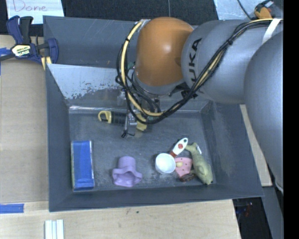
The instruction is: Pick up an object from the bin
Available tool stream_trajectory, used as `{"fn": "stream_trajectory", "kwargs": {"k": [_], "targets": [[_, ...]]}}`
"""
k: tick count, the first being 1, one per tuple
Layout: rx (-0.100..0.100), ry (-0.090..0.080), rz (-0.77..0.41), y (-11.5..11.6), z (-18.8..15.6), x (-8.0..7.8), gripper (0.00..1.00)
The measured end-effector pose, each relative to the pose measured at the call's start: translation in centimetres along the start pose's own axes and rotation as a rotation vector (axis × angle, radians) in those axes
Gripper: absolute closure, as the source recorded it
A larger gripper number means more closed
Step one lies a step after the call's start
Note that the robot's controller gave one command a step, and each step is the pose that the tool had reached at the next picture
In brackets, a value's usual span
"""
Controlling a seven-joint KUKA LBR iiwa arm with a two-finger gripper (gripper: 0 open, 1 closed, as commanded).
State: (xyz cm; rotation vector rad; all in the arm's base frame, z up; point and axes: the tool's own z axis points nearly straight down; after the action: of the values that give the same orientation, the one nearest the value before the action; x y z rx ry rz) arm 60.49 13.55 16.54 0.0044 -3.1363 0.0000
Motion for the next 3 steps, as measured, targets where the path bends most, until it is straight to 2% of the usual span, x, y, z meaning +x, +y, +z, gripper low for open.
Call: {"fn": "stream_trajectory", "kwargs": {"k": [1,2,3], "targets": [[-0.001,-0.008,0.004,-0.1,-0.5,-0.2,0.0],[-0.002,-0.005,0.081,-3.4,9.5,-2.0,0.0],[-0.007,0.001,0.496,-3.7,9.5,-1.7,0.0]]}}
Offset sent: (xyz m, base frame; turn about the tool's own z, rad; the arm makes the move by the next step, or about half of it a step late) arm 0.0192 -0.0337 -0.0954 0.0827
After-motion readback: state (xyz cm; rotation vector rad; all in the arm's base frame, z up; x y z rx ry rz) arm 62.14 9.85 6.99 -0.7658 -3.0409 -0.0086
